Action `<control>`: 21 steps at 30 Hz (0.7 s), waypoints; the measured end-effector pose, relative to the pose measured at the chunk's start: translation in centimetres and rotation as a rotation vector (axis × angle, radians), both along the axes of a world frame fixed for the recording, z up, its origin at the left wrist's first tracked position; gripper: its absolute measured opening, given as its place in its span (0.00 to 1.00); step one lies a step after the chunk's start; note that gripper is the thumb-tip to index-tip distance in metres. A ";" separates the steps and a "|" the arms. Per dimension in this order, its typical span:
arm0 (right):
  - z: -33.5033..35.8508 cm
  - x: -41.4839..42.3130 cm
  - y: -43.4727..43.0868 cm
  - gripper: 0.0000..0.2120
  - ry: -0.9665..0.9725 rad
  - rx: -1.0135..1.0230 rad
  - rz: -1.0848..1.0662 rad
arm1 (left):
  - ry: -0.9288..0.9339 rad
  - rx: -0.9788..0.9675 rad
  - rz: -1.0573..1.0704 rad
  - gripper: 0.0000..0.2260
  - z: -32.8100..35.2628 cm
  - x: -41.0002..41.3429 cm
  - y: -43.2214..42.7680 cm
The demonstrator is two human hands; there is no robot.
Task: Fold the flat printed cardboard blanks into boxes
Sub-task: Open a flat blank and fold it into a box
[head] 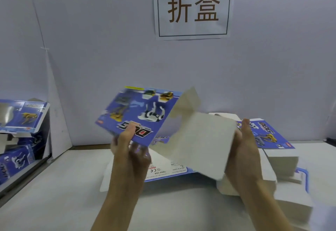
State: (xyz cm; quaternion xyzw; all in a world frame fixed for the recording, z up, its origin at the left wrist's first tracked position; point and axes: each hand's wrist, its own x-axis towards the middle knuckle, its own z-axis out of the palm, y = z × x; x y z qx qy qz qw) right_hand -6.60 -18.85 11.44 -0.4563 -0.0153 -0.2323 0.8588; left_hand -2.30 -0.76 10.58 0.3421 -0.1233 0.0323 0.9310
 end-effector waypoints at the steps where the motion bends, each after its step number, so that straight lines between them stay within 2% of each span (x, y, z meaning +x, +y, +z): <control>1: 0.0 0.2 0.0 0.22 -0.005 -0.046 0.026 | -0.031 -0.023 0.120 0.33 0.1 -0.1 -0.2; 3: 0.0 0.1 0.2 0.17 0.025 -0.249 -0.041 | -0.099 -0.014 0.278 0.35 0.1 -0.2 -0.4; 5: -0.4 0.2 0.4 0.16 0.084 -0.500 -0.299 | -0.170 0.018 0.328 0.35 0.2 -0.7 -0.9; 7: -0.7 0.5 0.3 0.18 0.134 -0.684 -0.549 | -0.214 0.050 0.370 0.38 -0.2 -1.1 -1.2; 10: -0.9 0.7 0.2 0.20 0.258 -0.842 -0.711 | -0.266 0.117 0.452 0.44 -0.2 -2.1 -2.0; 15: -1.5 0.9 0.3 0.15 0.408 -1.153 -0.987 | -0.428 0.233 0.570 0.46 -0.6 -3.3 -4.1; 16: -1.7 0.8 0.4 0.14 0.391 -1.150 -1.003 | -0.457 0.245 0.576 0.46 -0.6 -3.5 -4.4; 18: -1.5 0.8 0.4 0.14 0.326 -1.004 -0.866 | -0.451 0.237 0.584 0.46 -0.4 -3.6 -4.1; 19: -1.1 0.8 0.0 0.16 0.264 -0.850 -0.744 | -0.410 0.205 0.572 0.45 -0.2 -3.3 -3.6; 21: 0.2 0.4 -0.6 0.19 0.085 -0.418 -0.332 | -0.288 0.086 0.482 0.40 0.2 -2.3 -2.3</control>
